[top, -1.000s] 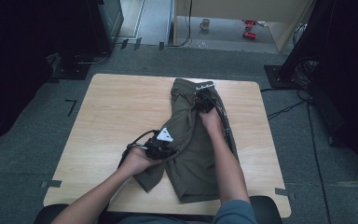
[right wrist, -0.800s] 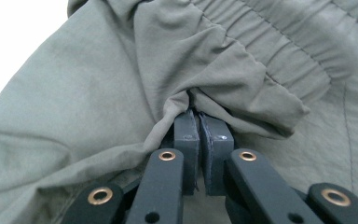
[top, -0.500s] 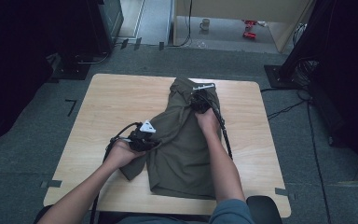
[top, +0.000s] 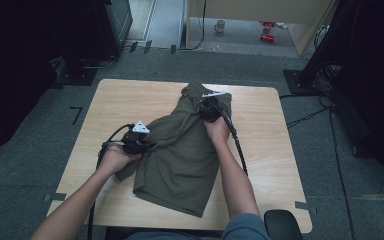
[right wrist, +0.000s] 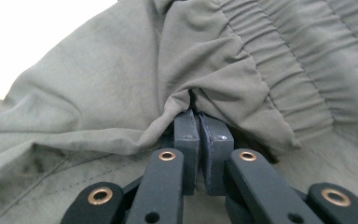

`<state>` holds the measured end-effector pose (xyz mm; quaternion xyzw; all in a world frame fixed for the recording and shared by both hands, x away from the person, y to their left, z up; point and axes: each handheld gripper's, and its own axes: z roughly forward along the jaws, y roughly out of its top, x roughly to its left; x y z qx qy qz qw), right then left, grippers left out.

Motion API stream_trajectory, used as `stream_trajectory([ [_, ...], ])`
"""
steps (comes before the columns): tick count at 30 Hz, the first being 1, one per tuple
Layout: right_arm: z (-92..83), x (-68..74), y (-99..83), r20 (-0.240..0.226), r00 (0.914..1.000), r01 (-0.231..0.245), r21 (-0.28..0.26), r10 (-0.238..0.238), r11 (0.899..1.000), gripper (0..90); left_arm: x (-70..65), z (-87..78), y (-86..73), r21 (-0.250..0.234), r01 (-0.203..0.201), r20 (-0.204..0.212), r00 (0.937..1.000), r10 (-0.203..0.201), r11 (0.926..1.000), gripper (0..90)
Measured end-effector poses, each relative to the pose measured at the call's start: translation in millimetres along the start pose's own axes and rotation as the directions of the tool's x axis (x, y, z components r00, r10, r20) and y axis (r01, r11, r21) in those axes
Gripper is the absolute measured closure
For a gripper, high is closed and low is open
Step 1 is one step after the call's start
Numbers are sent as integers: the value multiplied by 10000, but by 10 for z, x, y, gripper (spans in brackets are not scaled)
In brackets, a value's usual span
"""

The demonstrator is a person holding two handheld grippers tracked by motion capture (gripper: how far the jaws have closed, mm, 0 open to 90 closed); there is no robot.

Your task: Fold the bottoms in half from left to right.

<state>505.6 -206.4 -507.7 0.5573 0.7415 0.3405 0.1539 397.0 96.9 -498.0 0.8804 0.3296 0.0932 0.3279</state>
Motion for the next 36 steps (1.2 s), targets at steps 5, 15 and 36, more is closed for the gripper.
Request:
stream_trajectory([
  [5, 45, 115, 4, 3, 9999, 124, -179, -124, 9998, 863, 243, -46, -66, -360, 574, -495, 9970, -591, 9977, 857],
  [15, 46, 133, 55, -328, 9993, -172, -99, 168, 9998, 867, 217, -234, -25, -394, 857, -440, 9952, -875, 9955, 875],
  [36, -505, -19, 375, -325, 9992, 197, -652, -219, 9977, 864, -830, -935, 510, -1698, -695, 1067, 9903, 885, 9830, 879],
])
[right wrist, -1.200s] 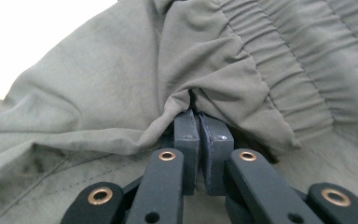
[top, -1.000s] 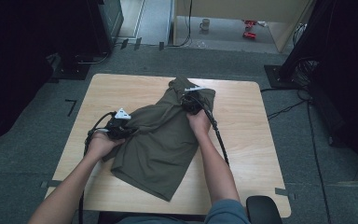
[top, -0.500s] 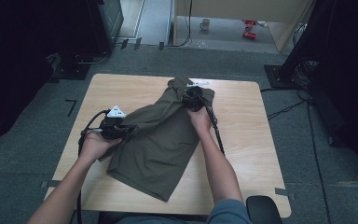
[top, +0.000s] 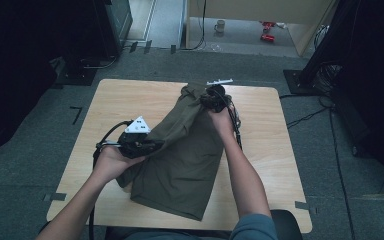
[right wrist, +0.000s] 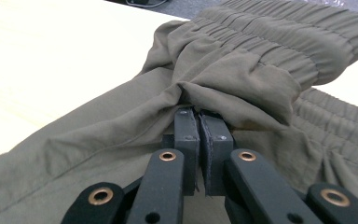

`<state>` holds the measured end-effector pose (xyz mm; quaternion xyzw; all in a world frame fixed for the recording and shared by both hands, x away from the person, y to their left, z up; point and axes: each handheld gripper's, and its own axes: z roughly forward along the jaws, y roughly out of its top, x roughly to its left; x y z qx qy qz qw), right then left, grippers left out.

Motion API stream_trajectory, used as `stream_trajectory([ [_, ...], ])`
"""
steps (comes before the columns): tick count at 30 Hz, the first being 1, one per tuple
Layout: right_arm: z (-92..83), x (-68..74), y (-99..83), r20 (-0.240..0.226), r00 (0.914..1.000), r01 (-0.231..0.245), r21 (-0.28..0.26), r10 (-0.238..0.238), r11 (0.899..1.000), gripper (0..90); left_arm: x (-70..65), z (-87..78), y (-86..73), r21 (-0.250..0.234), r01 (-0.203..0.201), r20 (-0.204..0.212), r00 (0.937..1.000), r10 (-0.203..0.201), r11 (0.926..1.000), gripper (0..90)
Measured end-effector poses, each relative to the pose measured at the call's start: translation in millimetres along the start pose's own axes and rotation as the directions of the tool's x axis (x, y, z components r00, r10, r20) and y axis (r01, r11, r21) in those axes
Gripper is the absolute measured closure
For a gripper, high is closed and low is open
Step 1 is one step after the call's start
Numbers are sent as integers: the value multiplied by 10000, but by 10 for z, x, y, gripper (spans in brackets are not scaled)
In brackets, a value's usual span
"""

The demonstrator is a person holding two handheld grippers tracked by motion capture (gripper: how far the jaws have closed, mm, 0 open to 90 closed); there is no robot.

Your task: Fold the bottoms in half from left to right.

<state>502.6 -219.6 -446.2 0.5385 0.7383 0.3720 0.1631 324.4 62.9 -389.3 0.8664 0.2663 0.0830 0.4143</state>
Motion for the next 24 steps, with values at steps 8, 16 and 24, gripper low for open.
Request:
stream_trajectory([
  [8, -114, -104, 28, 81, 9998, 174, -2, -174, 9998, 861, -417, 239, 279, -224, -469, 863, 9951, 487, 9986, 878],
  [16, -155, -273, -45, 642, 9968, 417, 829, -471, 9957, 856, -700, 673, 362, 76, -553, 1631, 9852, 534, 9984, 871],
  [24, -169, -470, -191, 1064, 9932, 327, 1295, -467, 9910, 824, -879, 988, 302, 353, -608, 2112, 9760, 520, 9975, 834],
])
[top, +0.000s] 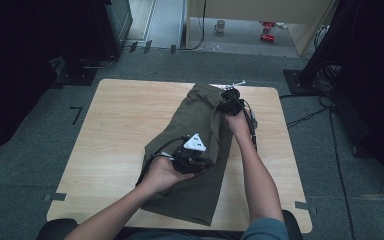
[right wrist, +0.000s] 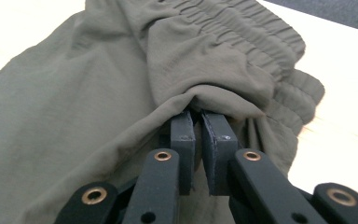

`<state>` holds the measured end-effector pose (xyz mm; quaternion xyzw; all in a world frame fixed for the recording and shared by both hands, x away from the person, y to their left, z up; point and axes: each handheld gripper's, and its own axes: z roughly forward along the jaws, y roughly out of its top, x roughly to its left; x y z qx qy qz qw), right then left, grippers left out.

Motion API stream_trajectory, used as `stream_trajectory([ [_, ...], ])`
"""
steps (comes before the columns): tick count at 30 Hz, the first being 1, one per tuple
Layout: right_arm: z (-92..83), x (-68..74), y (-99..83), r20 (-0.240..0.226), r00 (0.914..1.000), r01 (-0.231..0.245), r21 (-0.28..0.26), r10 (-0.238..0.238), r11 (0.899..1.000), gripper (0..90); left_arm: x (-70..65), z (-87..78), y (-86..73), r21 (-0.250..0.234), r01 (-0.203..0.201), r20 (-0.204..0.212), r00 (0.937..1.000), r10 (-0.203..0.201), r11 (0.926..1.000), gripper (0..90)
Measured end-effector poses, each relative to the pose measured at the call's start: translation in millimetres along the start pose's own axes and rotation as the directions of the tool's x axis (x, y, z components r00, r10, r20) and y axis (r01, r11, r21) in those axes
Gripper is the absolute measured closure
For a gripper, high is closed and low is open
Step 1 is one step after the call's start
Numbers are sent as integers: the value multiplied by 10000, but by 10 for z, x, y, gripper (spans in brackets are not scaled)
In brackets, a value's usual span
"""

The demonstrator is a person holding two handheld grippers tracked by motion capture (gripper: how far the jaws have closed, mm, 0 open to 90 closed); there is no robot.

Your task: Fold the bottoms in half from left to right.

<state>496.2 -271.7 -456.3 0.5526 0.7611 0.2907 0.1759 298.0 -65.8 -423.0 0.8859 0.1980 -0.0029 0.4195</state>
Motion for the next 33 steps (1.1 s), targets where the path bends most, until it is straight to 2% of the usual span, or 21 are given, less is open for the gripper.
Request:
stream_trajectory([
  [1, 0, -16, -26, 43, 10000, -44, -78, 45, 10000, 799, -29, 30, -17, 27, -160, 76, 9998, 160, 9999, 811],
  [3, -2, -34, -51, 107, 9999, -45, -189, 47, 9998, 782, -35, 37, -21, 81, -195, 91, 9998, 194, 9998, 783],
  [5, -15, -95, -84, -127, 9998, -183, -90, 182, 9998, 743, -36, 25, -19, 113, -172, 160, 9997, 170, 9998, 713],
  [7, -30, -106, -90, -151, 9993, -339, -110, 338, 9994, 732, -35, -30, -12, -29, -227, 176, 9996, 227, 9997, 694],
  [9, -101, -137, -125, -224, 9989, -416, -699, 402, 9967, 719, -25, -106, -1, -187, -353, 64, 9994, 355, 9992, 665],
  [10, -130, -152, -125, -235, 9989, -414, -844, 395, 9956, 716, 1, -195, 21, -309, -398, -62, 9992, 396, 9987, 660],
  [13, -220, -192, -121, -369, 9979, -566, -1112, 528, 9922, 710, 44, -282, 40, -426, -479, -264, 9986, 468, 9979, 658],
  [16, -297, -195, -129, -460, 9976, -571, -1280, 516, 9901, 739, 167, -379, 50, -529, -430, -513, 9979, 403, 9977, 671],
  [17, -319, -188, -135, -528, 9973, -569, -1327, 502, 9895, 755, 274, -418, 33, -539, -265, -616, 9978, 232, 9982, 683],
  [19, -339, -181, -142, -555, 9975, -520, -1367, 448, 9892, 773, 332, -432, 21, -559, -129, -630, 9980, 94, 9984, 692],
  [20, -363, -160, -149, -692, 9966, -539, -1259, 455, 9906, 794, 445, -450, -10, -568, 65, -708, 9974, -105, 9984, 720],
  [22, -380, -138, -158, -767, 9963, -476, -1162, 388, 9921, 809, 498, -454, -27, -525, 108, -803, 9967, -150, 9986, 735],
  [23, -392, -125, -171, -775, 9964, -438, -1258, 342, 9911, 815, 590, -461, -60, -458, 184, -925, 9955, -226, 9988, 742],
  [24, -392, -125, -171, -775, 9964, -438, -1258, 342, 9911, 815, 590, -461, -60, -458, 184, -925, 9955, -226, 9988, 749],
  [25, -414, -95, -191, -783, 9966, -366, -1340, 263, 9903, 824, 675, -459, -99, -445, 74, -1151, 9933, -125, 9990, 759],
  [27, -421, -82, -199, -839, 9962, -342, -1330, 231, 9905, 824, 723, -458, -120, -419, 96, -1178, 9929, -144, 9991, 763],
  [28, -441, -53, -224, -932, 9955, -325, -1408, 195, 9895, 824, 819, -454, -161, -395, 220, -1283, 9914, -269, 9990, 769],
  [29, -449, -40, -234, -988, 9950, -290, -1371, 154, 9901, 824, 819, -454, -161, -395, 220, -1283, 9914, -269, 9990, 770],
  [30, -453, -26, -243, -1083, 9940, -315, -1326, 171, 9907, 822, 916, -446, -200, -365, 441, -1314, 9901, -485, 9984, 770],
  [32, -459, -12, -258, -1170, 9930, -316, -1343, 158, 9904, 820, 960, -440, -221, -369, 482, -1366, 9892, -528, 9982, 770],
  [33, -479, 34, -307, -1172, 9931, -226, -1615, 36, 9866, 819, 1003, -434, -242, -344, 499, -1408, 9885, -543, 9982, 770],
])
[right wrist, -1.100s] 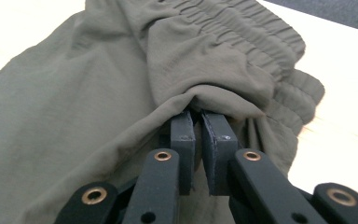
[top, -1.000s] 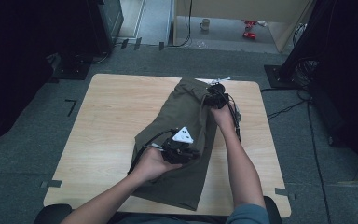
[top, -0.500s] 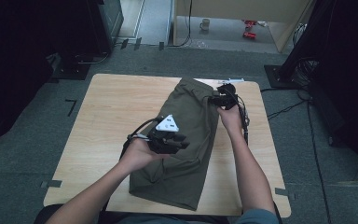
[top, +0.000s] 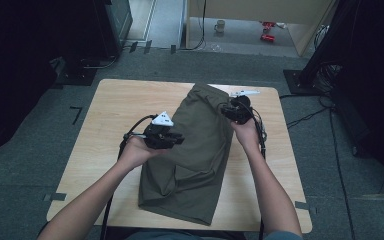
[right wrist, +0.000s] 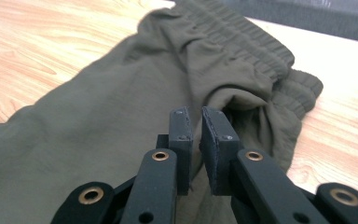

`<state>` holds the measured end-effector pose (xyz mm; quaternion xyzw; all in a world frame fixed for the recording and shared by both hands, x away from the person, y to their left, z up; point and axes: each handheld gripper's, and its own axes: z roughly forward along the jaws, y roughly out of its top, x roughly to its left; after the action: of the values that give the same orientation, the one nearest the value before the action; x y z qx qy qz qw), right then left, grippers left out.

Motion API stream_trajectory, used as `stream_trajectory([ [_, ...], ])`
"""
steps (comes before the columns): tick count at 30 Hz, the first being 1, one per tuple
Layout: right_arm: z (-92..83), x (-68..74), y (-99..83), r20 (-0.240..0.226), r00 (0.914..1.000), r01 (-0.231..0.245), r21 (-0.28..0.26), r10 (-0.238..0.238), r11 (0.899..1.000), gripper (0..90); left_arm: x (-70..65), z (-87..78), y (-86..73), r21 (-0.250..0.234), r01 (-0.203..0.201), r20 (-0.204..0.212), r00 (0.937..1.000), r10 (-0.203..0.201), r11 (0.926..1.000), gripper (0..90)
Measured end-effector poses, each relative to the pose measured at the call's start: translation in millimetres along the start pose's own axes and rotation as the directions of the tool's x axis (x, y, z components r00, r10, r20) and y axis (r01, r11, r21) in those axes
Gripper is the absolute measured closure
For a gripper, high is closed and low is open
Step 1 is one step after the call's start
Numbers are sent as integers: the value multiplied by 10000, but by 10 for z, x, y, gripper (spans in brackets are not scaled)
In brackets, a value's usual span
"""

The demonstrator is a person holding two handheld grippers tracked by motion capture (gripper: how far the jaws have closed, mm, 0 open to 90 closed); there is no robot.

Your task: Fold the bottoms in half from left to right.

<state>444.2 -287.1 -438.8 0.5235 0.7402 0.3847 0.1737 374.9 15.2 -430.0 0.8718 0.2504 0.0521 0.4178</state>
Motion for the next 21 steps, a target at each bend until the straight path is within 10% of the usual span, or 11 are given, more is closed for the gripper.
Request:
stream_trajectory([
  [21, 67, 282, -597, -772, 9933, 914, 643, -864, 9937, 667, 644, 337, -432, 466, 764, -422, 9963, -744, 9960, 704],
])
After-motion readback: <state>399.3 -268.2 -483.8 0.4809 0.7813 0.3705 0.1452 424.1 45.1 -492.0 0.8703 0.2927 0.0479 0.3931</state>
